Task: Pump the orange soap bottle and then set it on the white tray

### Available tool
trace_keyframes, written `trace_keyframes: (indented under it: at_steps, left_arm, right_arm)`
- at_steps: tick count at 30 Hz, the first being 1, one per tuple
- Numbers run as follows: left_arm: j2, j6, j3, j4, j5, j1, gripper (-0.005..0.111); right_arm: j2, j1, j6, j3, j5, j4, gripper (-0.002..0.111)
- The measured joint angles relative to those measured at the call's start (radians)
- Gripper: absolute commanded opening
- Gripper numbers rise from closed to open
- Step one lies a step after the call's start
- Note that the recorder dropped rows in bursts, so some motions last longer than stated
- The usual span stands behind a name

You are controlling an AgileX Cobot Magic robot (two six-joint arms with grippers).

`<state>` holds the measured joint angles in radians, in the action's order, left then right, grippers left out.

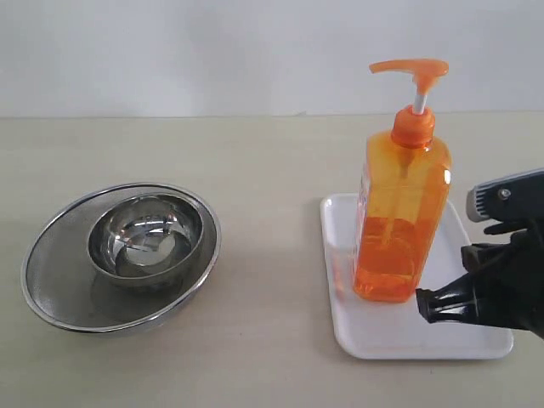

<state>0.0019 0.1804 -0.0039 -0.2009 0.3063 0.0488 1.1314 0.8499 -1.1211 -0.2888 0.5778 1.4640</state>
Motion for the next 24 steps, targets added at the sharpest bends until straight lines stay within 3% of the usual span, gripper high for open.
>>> trace_keyframes:
  at_steps: [5,15,19,24]
  left_arm:
    - [0.000,0.000,0.000,0.000,0.000,0.000,0.005]
    - [0.000,0.000,0.000,0.000,0.000,0.000,0.005]
    - [0.000,0.000,0.000,0.000,0.000,0.000,0.005]
    - [0.000,0.000,0.000,0.000,0.000,0.000,0.005]
  right_arm:
    - [0.000,0.000,0.484,0.116,-0.012,-0.371,0.000]
    - [-0.058,0.000,1.032,0.277,0.087,-0.915,0.000]
    - [-0.132,0.000,1.067,0.281,0.155,-1.076,0.000]
    - [-0.139,0.000,1.052,0.281,0.277,-1.095,0.000]
